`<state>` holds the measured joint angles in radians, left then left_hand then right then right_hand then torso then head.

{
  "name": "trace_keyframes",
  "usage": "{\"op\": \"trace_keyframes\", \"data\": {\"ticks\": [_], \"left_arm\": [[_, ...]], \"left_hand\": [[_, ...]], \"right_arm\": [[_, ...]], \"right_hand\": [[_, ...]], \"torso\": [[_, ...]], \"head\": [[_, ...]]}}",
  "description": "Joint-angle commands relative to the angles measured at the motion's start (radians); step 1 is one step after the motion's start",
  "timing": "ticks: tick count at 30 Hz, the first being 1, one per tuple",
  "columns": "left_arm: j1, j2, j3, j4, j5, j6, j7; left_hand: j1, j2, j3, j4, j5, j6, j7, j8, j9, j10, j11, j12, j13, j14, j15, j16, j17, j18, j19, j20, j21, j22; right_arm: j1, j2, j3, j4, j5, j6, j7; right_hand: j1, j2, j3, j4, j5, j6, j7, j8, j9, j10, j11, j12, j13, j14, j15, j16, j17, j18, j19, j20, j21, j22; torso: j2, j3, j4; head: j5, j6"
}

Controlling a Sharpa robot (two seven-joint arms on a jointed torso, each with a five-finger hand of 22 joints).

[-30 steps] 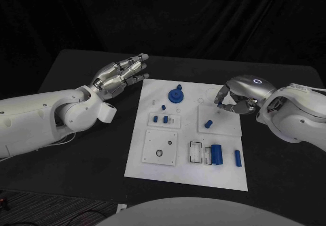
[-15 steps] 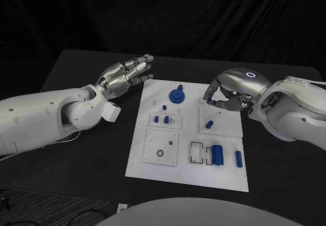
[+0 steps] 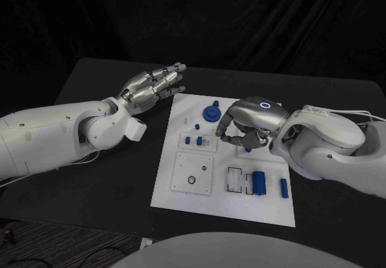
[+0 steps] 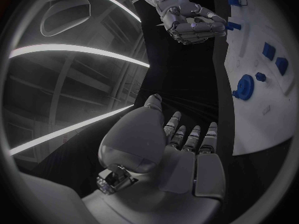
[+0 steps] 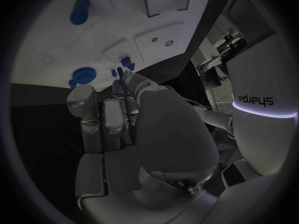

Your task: Assemble the parts on the task board

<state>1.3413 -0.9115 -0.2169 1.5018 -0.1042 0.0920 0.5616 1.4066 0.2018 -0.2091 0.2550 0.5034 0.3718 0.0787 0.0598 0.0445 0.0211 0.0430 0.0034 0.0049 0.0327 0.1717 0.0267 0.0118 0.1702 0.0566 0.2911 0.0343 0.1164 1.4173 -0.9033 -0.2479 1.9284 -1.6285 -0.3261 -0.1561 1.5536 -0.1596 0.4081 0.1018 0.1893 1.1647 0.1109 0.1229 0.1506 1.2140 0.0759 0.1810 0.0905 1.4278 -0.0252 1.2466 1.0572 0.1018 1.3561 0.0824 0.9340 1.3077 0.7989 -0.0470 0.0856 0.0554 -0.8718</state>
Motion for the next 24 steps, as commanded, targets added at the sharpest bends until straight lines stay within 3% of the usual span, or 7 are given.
{"op": "trace_keyframes", "data": {"ticks": [1,5,9,18,24], "left_arm": [[-0.002,0.005,0.001,-0.002,0.004,0.022,0.014],[-0.003,0.010,0.001,-0.005,0.004,0.024,0.014],[-0.003,0.011,0.001,-0.004,0.004,0.022,0.017],[-0.003,0.006,0.001,-0.003,0.004,0.024,0.002],[-0.003,0.004,0.001,-0.001,0.004,0.029,-0.013]], "left_hand": [[0.010,0.002,0.002,-0.003,0.005,0.000,0.003,0.003,0.000,-0.001,0.007,0.003,0.001,-0.003,0.004,0.002,0.000,0.003,0.002,0.001,0.003,-0.001],[0.010,0.003,0.002,-0.003,0.004,-0.004,0.004,0.003,0.000,-0.002,0.008,0.002,0.001,-0.007,0.001,-0.001,-0.001,0.002,-0.001,0.001,0.001,-0.006],[0.013,0.005,0.003,-0.006,0.007,-0.003,0.008,0.005,0.000,-0.001,0.013,0.003,0.001,-0.014,-0.016,-0.007,-0.003,-0.001,-0.010,-0.001,-0.005,-0.021],[0.013,0.006,0.001,-0.007,0.008,0.006,0.019,0.009,0.001,0.008,0.028,0.005,0.004,-0.023,-0.040,-0.013,-0.006,0.001,-0.023,-0.006,-0.014,-0.041],[0.012,0.006,0.000,-0.008,0.008,0.008,0.023,0.011,0.001,0.010,0.033,0.005,0.004,-0.024,-0.044,-0.015,-0.007,0.002,-0.025,-0.006,-0.014,-0.043]], "right_arm": [[-0.014,0.022,0.001,0.004,0.000,0.005,0.026],[-0.038,0.053,0.001,0.005,0.000,0.005,0.037],[-0.064,0.074,0.001,-0.004,0.000,0.004,0.046],[-0.116,0.089,0.001,-0.015,-0.064,-0.020,0.061],[-0.134,0.090,0.001,-0.015,-0.089,-0.021,0.065]], "right_hand": [[0.004,0.005,0.000,-0.004,0.001,-0.003,0.004,-0.003,-0.001,0.035,-0.028,0.000,0.003,0.005,-0.002,0.004,0.001,0.010,-0.002,-0.005,0.003,0.117],[0.003,0.004,0.000,-0.006,0.003,-0.001,0.004,-0.004,-0.001,0.039,-0.028,0.000,0.003,0.009,-0.003,0.008,0.008,0.009,0.000,-0.005,0.007,0.117],[0.003,0.003,0.002,-0.009,0.006,-0.005,0.005,-0.009,-0.003,0.037,-0.027,-0.004,0.002,0.010,-0.003,0.008,0.008,0.010,0.000,-0.006,0.004,0.117],[0.004,0.003,0.004,-0.012,0.010,-0.008,0.006,-0.012,-0.005,0.035,-0.026,-0.008,0.001,0.013,-0.002,0.010,0.012,0.008,0.004,-0.006,0.014,0.119],[0.003,0.003,0.004,-0.013,0.009,-0.006,0.006,-0.013,-0.005,0.036,-0.026,-0.009,0.001,0.014,-0.002,0.012,0.016,0.007,0.006,-0.005,0.020,0.120]], "torso": [[-0.005,0.0002,0.0041],[-0.005,-0.0004,0.0031],[-0.004,-0.0021,0.0038],[-0.003,0.0015,0.0048],[-0.005,-0.0020,0.0043]], "head": [[0.007,-0.001],[0.010,-0.001],[0.016,-0.001],[0.032,-0.001],[0.033,-0.001]]}}
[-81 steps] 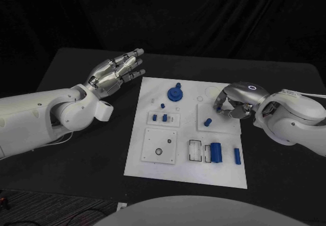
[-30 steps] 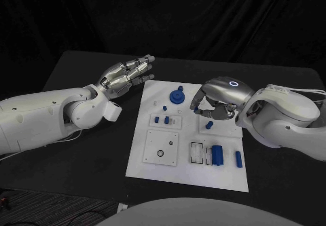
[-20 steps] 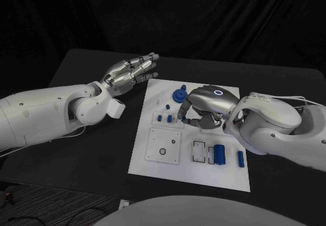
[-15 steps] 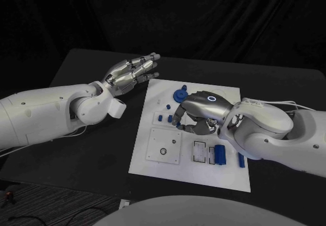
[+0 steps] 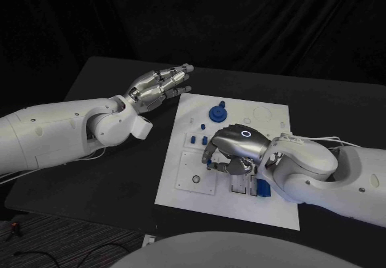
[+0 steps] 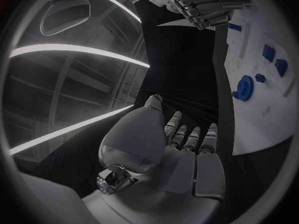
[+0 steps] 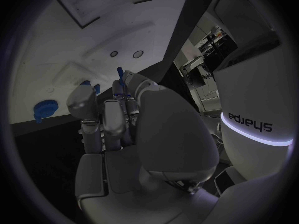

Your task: Assemble the parts on the task board

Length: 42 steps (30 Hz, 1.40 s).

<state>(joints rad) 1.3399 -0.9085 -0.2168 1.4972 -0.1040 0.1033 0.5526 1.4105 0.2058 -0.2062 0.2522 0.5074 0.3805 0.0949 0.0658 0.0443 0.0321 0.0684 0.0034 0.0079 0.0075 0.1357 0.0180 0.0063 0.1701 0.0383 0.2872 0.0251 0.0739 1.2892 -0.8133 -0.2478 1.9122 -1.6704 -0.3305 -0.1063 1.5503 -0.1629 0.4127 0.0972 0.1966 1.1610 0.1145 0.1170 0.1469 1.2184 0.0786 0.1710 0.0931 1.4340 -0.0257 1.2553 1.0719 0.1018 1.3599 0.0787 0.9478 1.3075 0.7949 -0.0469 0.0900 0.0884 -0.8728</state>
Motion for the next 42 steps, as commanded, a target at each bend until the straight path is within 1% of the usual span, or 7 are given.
{"op": "trace_keyframes", "data": {"ticks": [1,5,13,20,31,39,42], "left_arm": [[-0.001,0.001,0.001,0.003,0.004,0.019,-0.005],[-0.001,0.001,0.001,0.003,0.004,0.021,-0.008],[-0.001,-0.002,0.001,0.007,0.004,0.021,-0.011],[-0.001,-0.004,0.001,0.007,0.004,0.021,-0.009],[-0.002,-0.004,0.001,0.004,0.004,0.023,-0.008],[-0.002,0.001,0.001,-0.002,0.004,0.022,-0.007],[-0.002,0.004,0.001,-0.004,0.004,0.023,-0.007]], "left_hand": [[0.008,0.002,-0.002,-0.005,0.004,-0.001,0.007,0.005,0.002,-0.001,0.008,0.005,0.001,0.001,-0.008,-0.006,-0.001,0.002,-0.006,-0.002,-0.005,0.000],[0.008,0.002,-0.002,-0.005,0.004,0.000,0.007,0.005,0.002,0.000,0.008,0.006,0.001,0.001,-0.008,-0.006,-0.001,0.002,-0.006,-0.002,-0.005,0.000],[0.008,0.002,-0.002,-0.005,0.004,0.000,0.007,0.005,0.002,0.000,0.008,0.006,0.001,0.001,-0.008,-0.006,-0.001,0.002,-0.006,-0.002,-0.005,0.001],[0.010,0.003,-0.002,-0.007,0.006,0.005,0.009,0.007,0.002,0.002,0.008,0.006,0.002,0.003,-0.005,-0.004,0.000,0.003,-0.005,-0.002,-0.004,0.003],[0.011,0.003,-0.002,-0.008,0.006,0.005,0.009,0.007,0.002,0.002,0.007,0.006,0.002,0.003,-0.003,-0.003,0.000,0.004,-0.004,-0.001,-0.004,0.005],[0.012,0.003,-0.002,-0.010,0.007,-0.002,0.003,0.006,0.001,-0.001,0.000,0.005,0.001,0.004,0.007,-0.002,0.001,0.007,-0.001,0.001,-0.002,0.008],[0.012,0.003,-0.002,-0.010,0.007,-0.002,0.003,0.006,0.001,-0.001,0.000,0.005,0.001,0.004,0.007,-0.002,0.001,0.007,-0.001,0.001,-0.002,0.008]], "right_arm": [[-0.009,0.000,0.001,0.000,-0.049,-0.017,0.015],[-0.016,0.001,0.001,-0.005,-0.052,-0.020,0.016],[-0.025,0.000,0.001,-0.018,-0.054,-0.029,0.013],[-0.030,0.003,0.001,-0.027,-0.055,-0.040,0.012],[-0.042,0.008,0.001,-0.036,-0.055,-0.049,0.011],[-0.046,0.009,0.001,-0.036,-0.055,-0.044,0.001],[-0.048,0.007,0.001,-0.034,-0.055,-0.042,-0.002]], "right_hand": [[0.006,0.006,-0.001,-0.008,0.000,-0.001,0.002,-0.007,-0.001,0.034,-0.029,0.001,-0.001,0.009,-0.001,0.004,0.001,0.007,0.003,-0.002,0.007,0.121],[0.006,0.006,0.000,-0.009,-0.002,0.000,0.002,-0.007,-0.001,0.037,-0.029,0.002,-0.001,0.010,-0.002,0.005,0.003,0.007,0.003,-0.002,0.008,0.121],[0.007,0.006,0.000,-0.011,-0.004,0.001,0.001,-0.007,-0.002,0.038,-0.030,0.002,0.000,0.011,-0.002,0.006,0.005,0.007,0.004,-0.002,0.008,0.121],[0.007,0.006,0.000,-0.012,-0.005,0.001,0.001,-0.008,-0.002,0.039,-0.030,0.002,0.000,0.012,-0.002,0.007,0.007,0.007,0.004,-0.002,0.009,0.121],[0.005,0.006,-0.001,-0.012,-0.014,0.002,0.002,-0.010,-0.002,0.042,-0.030,0.001,0.001,0.013,-0.002,0.007,0.008,0.007,0.005,-0.002,0.011,0.121],[0.002,0.007,-0.002,-0.012,-0.021,0.005,0.001,-0.010,-0.002,0.045,-0.031,0.001,0.002,0.013,-0.002,0.007,0.007,0.007,0.005,-0.002,0.011,0.121],[0.002,0.007,-0.002,-0.012,-0.021,0.005,0.001,-0.010,-0.002,0.045,-0.031,0.001,0.002,0.013,-0.002,0.007,0.007,0.007,0.005,-0.002,0.011,0.121]], "torso": [[-0.001,-0.0021,-0.0007],[-0.001,-0.0012,-0.0028],[-0.001,-0.0003,-0.0008],[-0.002,-0.0003,-0.0022],[-0.003,0.0004,-0.0007],[-0.003,-0.0015,-0.0014],[-0.003,-0.0014,-0.0016]], "head": [[0.000,0.000],[0.003,0.000],[0.006,0.000],[0.010,0.000],[0.015,0.000],[0.015,0.000],[0.015,0.000]]}}
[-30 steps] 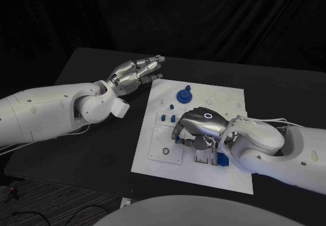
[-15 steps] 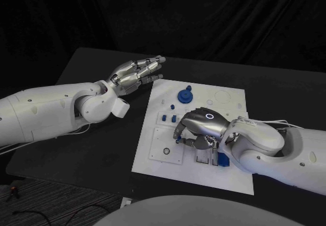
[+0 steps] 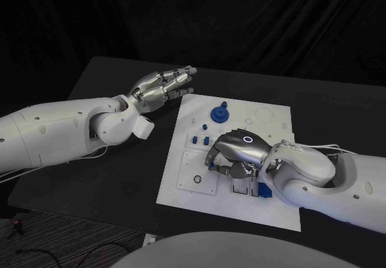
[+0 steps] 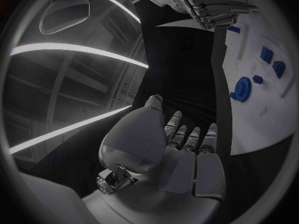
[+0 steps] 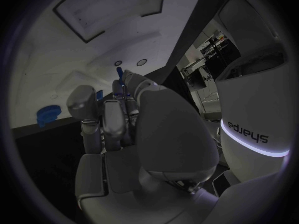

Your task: Assemble the parts on the task board

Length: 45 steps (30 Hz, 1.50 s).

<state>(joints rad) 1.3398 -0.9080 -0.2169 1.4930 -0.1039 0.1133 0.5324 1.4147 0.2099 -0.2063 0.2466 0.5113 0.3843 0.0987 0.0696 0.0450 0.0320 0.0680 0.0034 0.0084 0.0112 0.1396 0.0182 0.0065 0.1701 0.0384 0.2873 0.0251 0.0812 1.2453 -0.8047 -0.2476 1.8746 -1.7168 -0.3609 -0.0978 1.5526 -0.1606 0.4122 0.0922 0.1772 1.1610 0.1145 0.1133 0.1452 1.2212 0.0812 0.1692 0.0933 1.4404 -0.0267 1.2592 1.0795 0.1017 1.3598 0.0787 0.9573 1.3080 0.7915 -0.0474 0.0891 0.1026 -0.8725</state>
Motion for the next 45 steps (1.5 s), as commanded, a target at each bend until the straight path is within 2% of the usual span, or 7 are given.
{"op": "trace_keyframes", "data": {"ticks": [1,6,19,45], "left_arm": [[-0.002,0.004,0.001,-0.001,0.004,0.013,0.013],[-0.002,0.007,0.001,-0.004,0.004,0.016,0.011],[-0.004,0.011,0.001,-0.010,0.004,0.022,0.005],[-0.008,0.013,0.001,-0.012,0.004,0.031,0.000]], "left_hand": [[0.008,-0.001,-0.001,-0.004,0.003,-0.006,-0.001,0.002,0.000,-0.001,0.001,0.005,0.000,0.000,0.003,-0.002,0.000,0.007,-0.001,0.001,-0.002,0.001],[0.008,-0.001,-0.002,-0.004,0.003,-0.004,-0.002,0.003,0.001,-0.002,0.000,0.005,0.000,0.000,0.004,-0.002,0.000,0.007,-0.001,0.001,-0.002,0.001],[0.007,0.000,-0.002,-0.004,0.002,0.000,-0.001,0.004,0.001,-0.002,-0.001,0.005,0.000,0.001,0.005,-0.001,0.000,0.007,-0.001,0.001,-0.002,0.000],[0.006,0.002,-0.001,-0.004,0.003,0.003,-0.001,0.006,0.002,-0.003,-0.002,0.005,0.000,0.003,0.013,0.002,0.002,0.008,0.004,0.002,0.001,0.007]], "right_arm": [[-0.005,-0.002,0.000,0.005,-0.008,-0.011,-0.011],[-0.009,-0.002,0.000,0.003,-0.008,-0.008,-0.013],[-0.024,0.006,0.000,-0.008,0.008,-0.001,-0.011],[-0.033,0.008,0.000,-0.029,-0.031,-0.003,-0.010]], "right_hand": [[-0.001,0.004,-0.001,-0.007,-0.002,0.005,0.001,-0.007,-0.001,0.043,-0.034,0.003,0.001,0.007,-0.001,0.003,-0.001,0.007,0.005,-0.002,0.002,0.120],[-0.002,0.005,-0.001,-0.006,-0.004,0.005,0.001,-0.007,-0.001,0.043,-0.034,0.003,0.002,0.007,-0.002,0.002,-0.001,0.007,0.005,-0.002,0.001,0.120],[-0.002,0.005,-0.001,-0.007,-0.005,0.006,0.000,-0.007,-0.001,0.044,-0.035,0.002,0.002,0.007,-0.002,0.002,-0.002,0.007,0.005,-0.002,0.000,0.120],[-0.001,0.005,0.000,-0.012,-0.004,-0.002,0.005,-0.018,-0.005,0.036,-0.030,-0.006,0.001,-0.004,0.002,-0.015,-0.023,0.012,-0.011,-0.001,-0.035,0.112]], "torso": [[0.001,-0.0007,-0.0007],[0.000,0.0001,-0.0002],[0.001,-0.0006,-0.0001],[0.000,0.0001,0.0004]], "head": [[0.001,0.000],[0.001,0.000],[0.002,0.000],[0.003,0.000]]}}
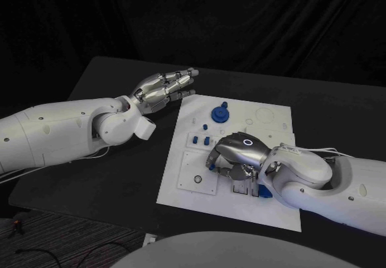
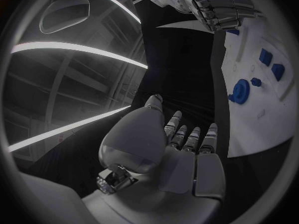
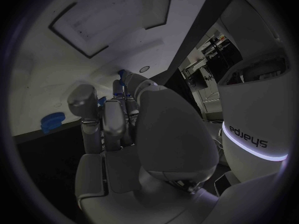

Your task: Assemble the parts on the task board

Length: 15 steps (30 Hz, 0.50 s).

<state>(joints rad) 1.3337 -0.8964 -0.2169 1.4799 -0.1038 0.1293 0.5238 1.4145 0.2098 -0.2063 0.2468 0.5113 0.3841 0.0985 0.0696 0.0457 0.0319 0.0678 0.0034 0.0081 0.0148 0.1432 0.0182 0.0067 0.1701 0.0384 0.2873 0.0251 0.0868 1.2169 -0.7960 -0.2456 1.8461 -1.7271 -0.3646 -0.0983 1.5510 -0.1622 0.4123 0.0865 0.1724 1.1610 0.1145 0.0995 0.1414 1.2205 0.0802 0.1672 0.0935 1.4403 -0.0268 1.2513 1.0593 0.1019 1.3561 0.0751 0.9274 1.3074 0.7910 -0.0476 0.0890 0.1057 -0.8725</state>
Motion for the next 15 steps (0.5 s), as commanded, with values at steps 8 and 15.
{"op": "trace_keyframes", "data": {"ticks": [8,15], "left_arm": [[-0.003,0.002,0.001,0.000,0.004,0.016,0.008],[-0.004,0.002,0.001,-0.002,0.004,0.016,0.007]], "left_hand": [[0.007,0.003,-0.001,-0.004,0.003,0.003,-0.001,0.006,0.001,-0.002,-0.002,0.005,0.001,0.000,0.011,0.003,0.002,0.008,0.004,0.002,0.001,0.002],[0.007,0.003,-0.001,-0.004,0.003,0.003,-0.001,0.006,0.001,-0.002,-0.002,0.005,0.001,0.001,0.012,0.004,0.002,0.008,0.004,0.003,0.001,0.001]], "right_arm": [[-0.005,-0.002,-0.002,-0.002,-0.022,-0.001,0.004],[-0.005,-0.005,-0.002,-0.005,-0.022,-0.002,0.008]], "right_hand": [[-0.064,-0.028,-0.013,0.043,-0.075,-0.204,-0.030,-0.038,-0.057,-0.086,-0.002,-0.070,-0.022,-0.027,0.019,-0.028,-0.025,0.022,-0.037,0.017,-0.060,0.099],[-0.070,-0.021,-0.196,0.105,-0.117,-0.319,-0.088,-0.032,-0.074,-0.299,0.012,-0.092,-0.028,-0.043,0.013,-0.043,-0.042,0.025,-0.044,0.021,-0.113,0.091]], "torso": [[0.001,-0.0006,0.0004],[0.001,-0.0003,0.0009]], "head": [[0.001,0.000],[0.002,0.000]]}}
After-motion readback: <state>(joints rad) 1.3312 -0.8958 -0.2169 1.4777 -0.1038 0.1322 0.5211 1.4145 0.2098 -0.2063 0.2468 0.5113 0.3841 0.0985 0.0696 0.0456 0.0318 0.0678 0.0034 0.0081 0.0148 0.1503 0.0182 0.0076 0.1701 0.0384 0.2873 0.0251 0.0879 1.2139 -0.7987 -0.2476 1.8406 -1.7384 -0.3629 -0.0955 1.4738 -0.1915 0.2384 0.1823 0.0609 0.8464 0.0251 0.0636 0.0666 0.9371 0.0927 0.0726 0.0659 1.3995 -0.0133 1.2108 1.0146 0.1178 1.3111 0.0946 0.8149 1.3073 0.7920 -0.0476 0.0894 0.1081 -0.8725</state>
